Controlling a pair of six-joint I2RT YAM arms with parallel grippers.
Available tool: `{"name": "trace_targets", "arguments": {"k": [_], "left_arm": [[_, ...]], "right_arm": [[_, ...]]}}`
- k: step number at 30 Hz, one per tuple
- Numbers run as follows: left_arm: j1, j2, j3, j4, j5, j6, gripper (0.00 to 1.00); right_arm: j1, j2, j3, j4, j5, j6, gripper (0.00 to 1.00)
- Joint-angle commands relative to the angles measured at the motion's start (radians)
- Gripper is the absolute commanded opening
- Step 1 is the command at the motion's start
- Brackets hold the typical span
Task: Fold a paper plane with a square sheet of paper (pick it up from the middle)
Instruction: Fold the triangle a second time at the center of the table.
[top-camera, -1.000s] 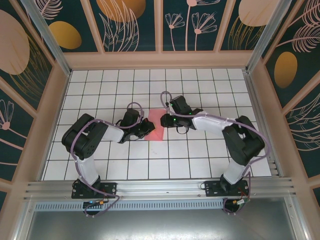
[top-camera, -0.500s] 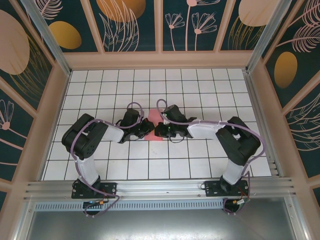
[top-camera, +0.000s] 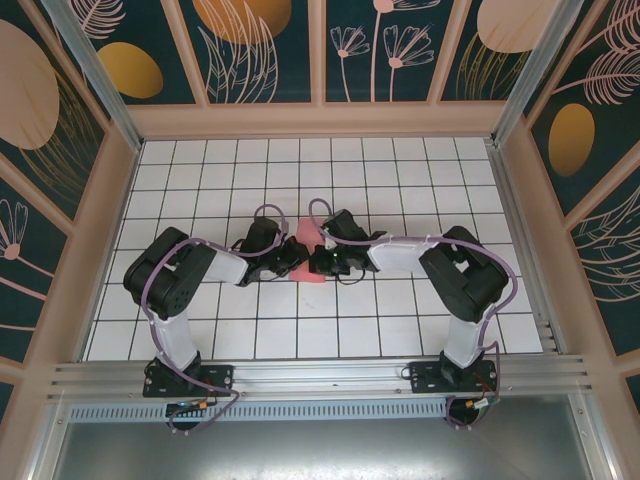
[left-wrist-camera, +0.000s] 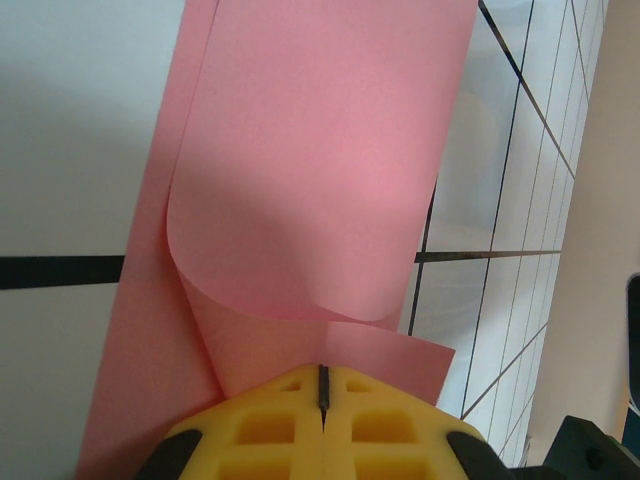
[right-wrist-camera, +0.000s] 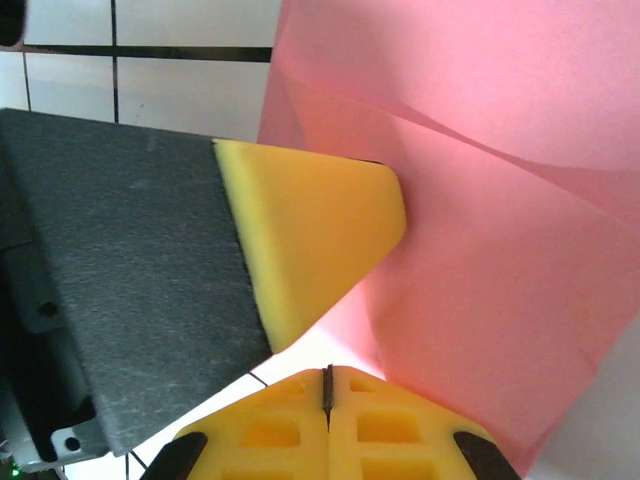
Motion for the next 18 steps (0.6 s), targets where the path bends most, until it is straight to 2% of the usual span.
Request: {"name": "trace_targets", "arguments": {"k": [1,9,18], "left_arm": [[-0.001,0.015,0.001,-0.067,-0.021,0.030,0.00],[-0.002,0.015,-0.004,-0.072,-0.025,0.031,0.00],[-0.001,0.013,-0.004,-0.077,-0.031,0.032,0.00]], "right_arm": [[-0.012,0.007,-0.017,-0.016,0.013,-0.004,0.00],[-0.018,0.008,-0.060,0.002,0.000,0.003,0.00],[-0.021,-0.012,-0.075,-0.047,0.042,0.004,0.00]]}}
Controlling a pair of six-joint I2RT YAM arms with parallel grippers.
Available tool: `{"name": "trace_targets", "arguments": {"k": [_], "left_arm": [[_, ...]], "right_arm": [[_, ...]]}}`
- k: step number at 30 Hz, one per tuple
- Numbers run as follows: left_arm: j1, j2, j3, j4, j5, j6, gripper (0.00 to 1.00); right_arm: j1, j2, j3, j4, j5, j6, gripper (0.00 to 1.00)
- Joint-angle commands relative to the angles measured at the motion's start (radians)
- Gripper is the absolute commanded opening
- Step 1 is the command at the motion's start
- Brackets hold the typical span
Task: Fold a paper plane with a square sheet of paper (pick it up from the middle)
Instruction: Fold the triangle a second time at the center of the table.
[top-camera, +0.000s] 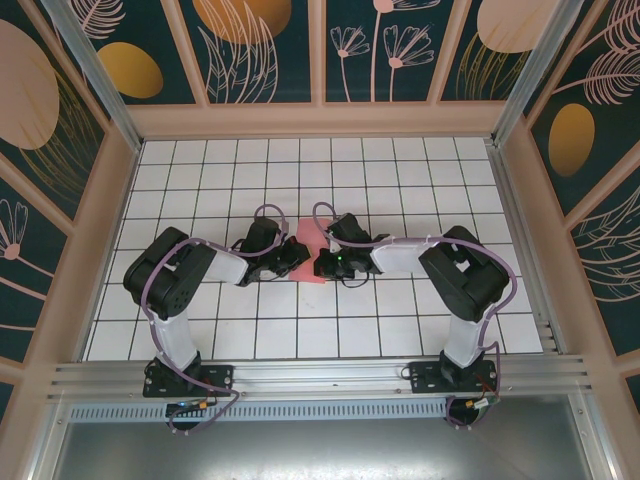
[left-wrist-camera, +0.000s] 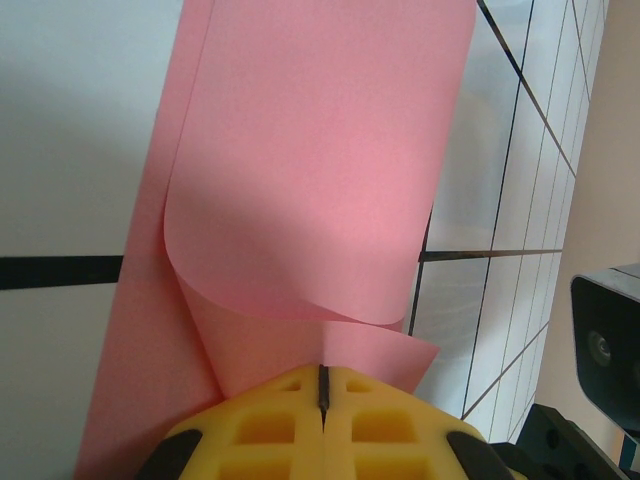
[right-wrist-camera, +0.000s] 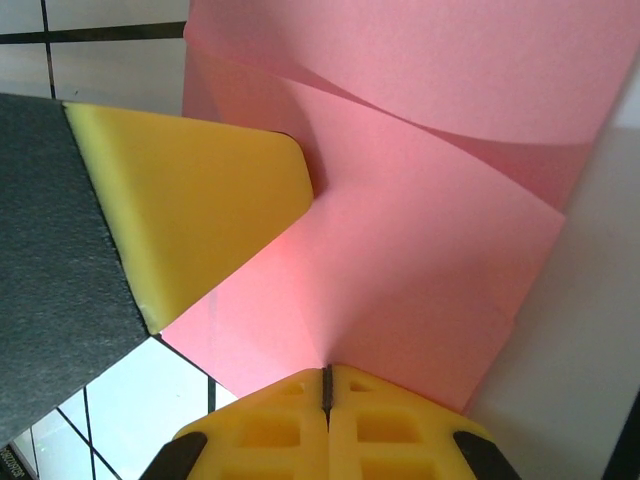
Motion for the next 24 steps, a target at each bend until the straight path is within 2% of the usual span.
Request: {"name": "trace_targets", "arguments": {"k": [1,9,17,24], "left_arm": [[-0.002,0.013,-0.004,-0.072,-0.031,0.027,0.00],[-0.002,0.011,-0.001,-0.077,-0.031,0.028,0.00],[-0.001,0.009,0.006,-0.078,-0.030,0.028,0.00],[-0.001,0.011,0.009,-0.083,-0.028,0.032,0.00]], "right_arm": [[-0.007,-0.018,-0.028,-0.059,0.035,0.004,0.00],[0.002,-0.096,0.005,-0.041,-0.024,-0.008,0.01],[0.045,-0.030,0.061,-0.092,0.007,-0.019,0.02],[0.020,0.002,0.017,-0.074,0.029,-0.008,0.02]]}}
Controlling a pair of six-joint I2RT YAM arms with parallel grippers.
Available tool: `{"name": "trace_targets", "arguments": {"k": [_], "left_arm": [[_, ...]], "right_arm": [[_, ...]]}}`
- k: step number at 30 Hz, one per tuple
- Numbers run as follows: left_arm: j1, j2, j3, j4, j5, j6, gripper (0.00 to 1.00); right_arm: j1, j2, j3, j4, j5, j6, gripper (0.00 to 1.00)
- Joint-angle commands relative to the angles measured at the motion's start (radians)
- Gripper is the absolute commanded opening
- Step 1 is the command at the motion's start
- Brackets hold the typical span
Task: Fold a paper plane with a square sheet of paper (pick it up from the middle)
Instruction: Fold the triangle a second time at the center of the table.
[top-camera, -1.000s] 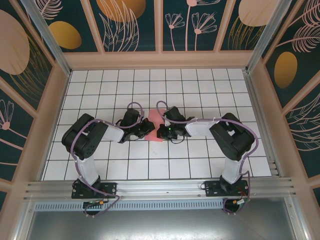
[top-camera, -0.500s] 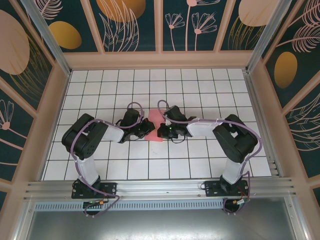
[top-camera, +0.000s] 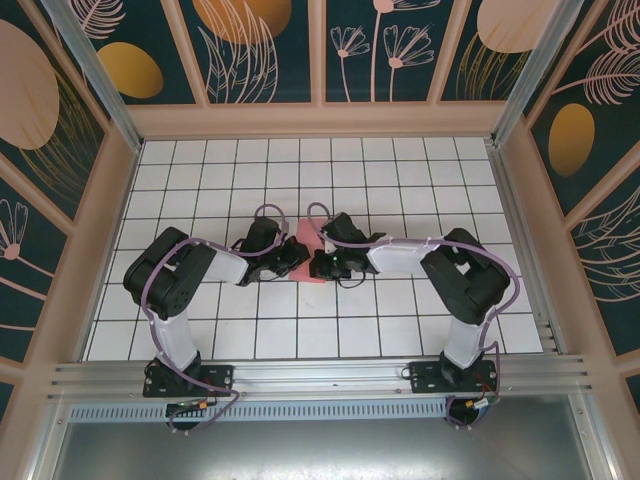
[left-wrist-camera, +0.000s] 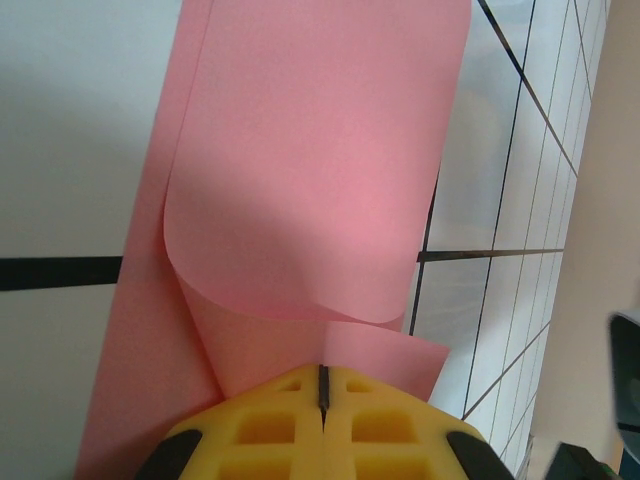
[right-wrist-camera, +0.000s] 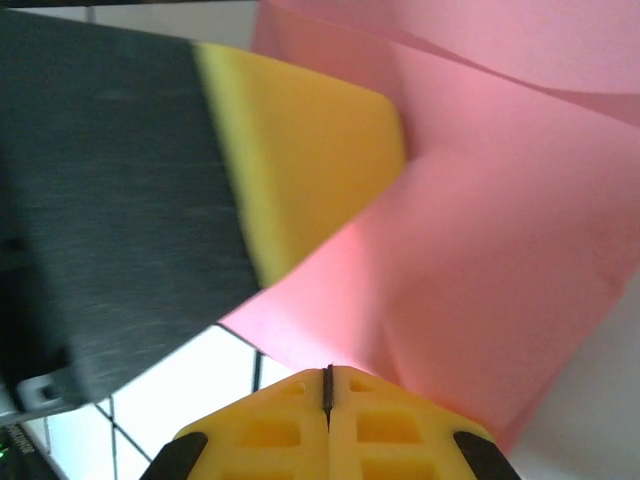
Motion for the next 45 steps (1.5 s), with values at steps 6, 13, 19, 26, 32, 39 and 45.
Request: {"name": "trace_targets", "arguments": {"k": [6,13,19,26,32,39,45], "left_arm": [[-0.001,0.018,0.003,-0.073,-0.030,0.029,0.00],[-0.002,0.014,0.003,-0.074,-0.029,0.030,0.00],[-0.001,0.016,0.000,-0.072,-0.036,0.026,0.00],[0.000,0.018,0.001,-0.077,-0.049,0.024,0.00],[0.000,0.015,0.000,-0.078,-0.050,0.024,0.00],[0.000,0.012,-0.001,-0.077,-0.042,0.028,0.00],[-0.001,0.013,0.005,-0.069,-0.036,0.024,0.00]], "right_arm": [[-0.042,-0.006,-0.096,0.071,-0.053,0.021,0.02],[-0.053,-0.004,-0.141,0.087,-0.066,0.043,0.03],[-0.069,-0.020,-0.206,0.156,-0.133,0.094,0.04],[-0.084,-0.055,-0.253,0.136,-0.119,0.108,0.04],[-0.087,-0.080,-0.307,0.137,-0.128,0.122,0.04],[-0.089,-0.196,-0.304,0.146,-0.143,0.137,0.04],[-0.086,-0.193,-0.205,0.208,-0.130,0.171,0.04]]}}
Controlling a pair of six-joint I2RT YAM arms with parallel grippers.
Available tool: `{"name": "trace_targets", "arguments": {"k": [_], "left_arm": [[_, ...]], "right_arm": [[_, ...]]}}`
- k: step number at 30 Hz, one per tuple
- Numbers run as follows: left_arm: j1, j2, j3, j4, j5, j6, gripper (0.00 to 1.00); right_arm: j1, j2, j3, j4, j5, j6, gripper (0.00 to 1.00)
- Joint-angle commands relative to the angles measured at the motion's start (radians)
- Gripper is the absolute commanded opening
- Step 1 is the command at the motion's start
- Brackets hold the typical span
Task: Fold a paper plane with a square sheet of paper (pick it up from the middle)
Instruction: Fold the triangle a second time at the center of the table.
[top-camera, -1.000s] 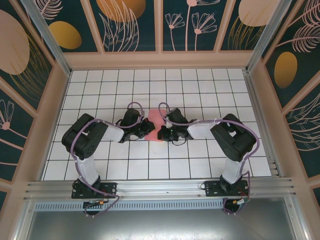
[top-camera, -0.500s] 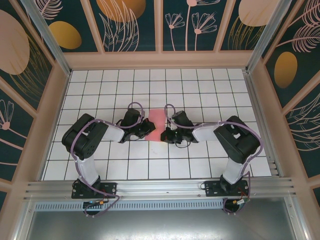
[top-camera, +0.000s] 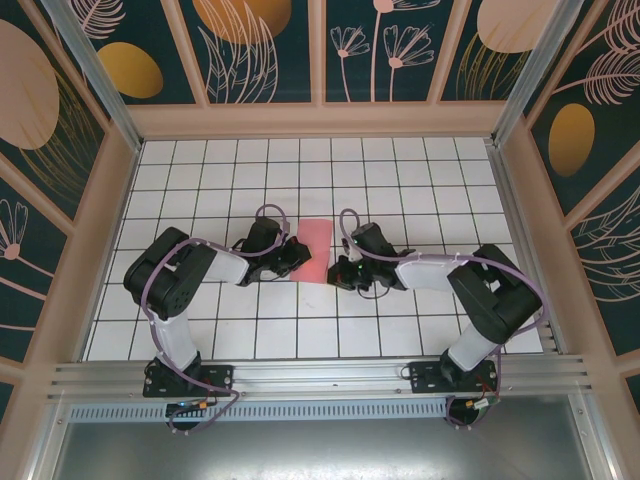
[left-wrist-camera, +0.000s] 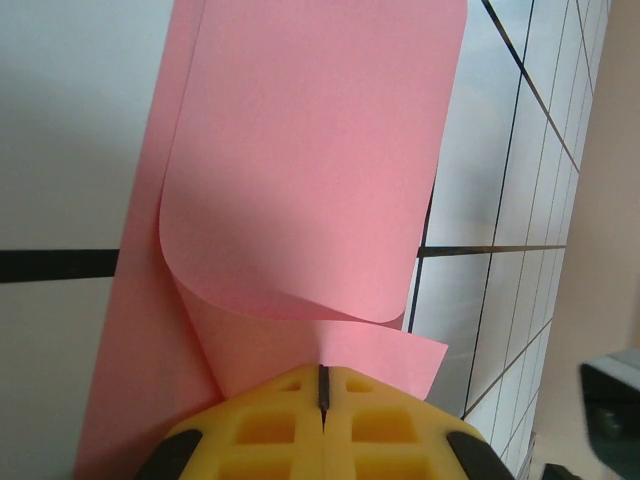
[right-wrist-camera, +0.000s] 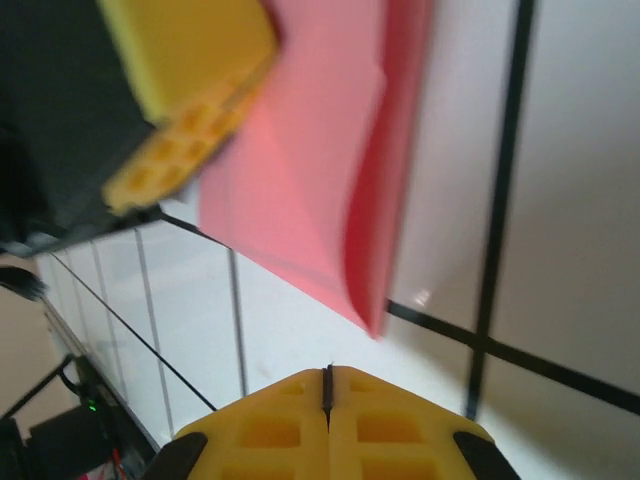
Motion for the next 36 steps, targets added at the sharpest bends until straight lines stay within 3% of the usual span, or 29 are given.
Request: {"name": "trace_targets", "arguments": {"k": [1,9,17,26,36], "left_arm": [[0.002,0.013,0.003,-0.066,-0.032,0.021,0.00],[0.001,0.008,0.015,-0.070,-0.028,0.018,0.00],[0.003,-0.006,0.031,-0.074,-0.016,0.038,0.00],[0.001,-0.121,0.084,-0.129,-0.007,0.100,0.17],[-0.017,-0.071,0.128,-0.208,-0.015,0.108,0.14]], "right_arm": [[-0.001,0.020,0.072,0.028,0.015,0.041,0.03],[0.006,0.180,0.171,-0.006,0.006,0.025,0.03],[-0.006,0.232,0.151,-0.124,0.097,-0.015,0.03],[-0.003,0.245,0.116,-0.099,0.077,-0.009,0.01],[-0.002,0.247,0.132,-0.120,0.086,-0.019,0.01]]}}
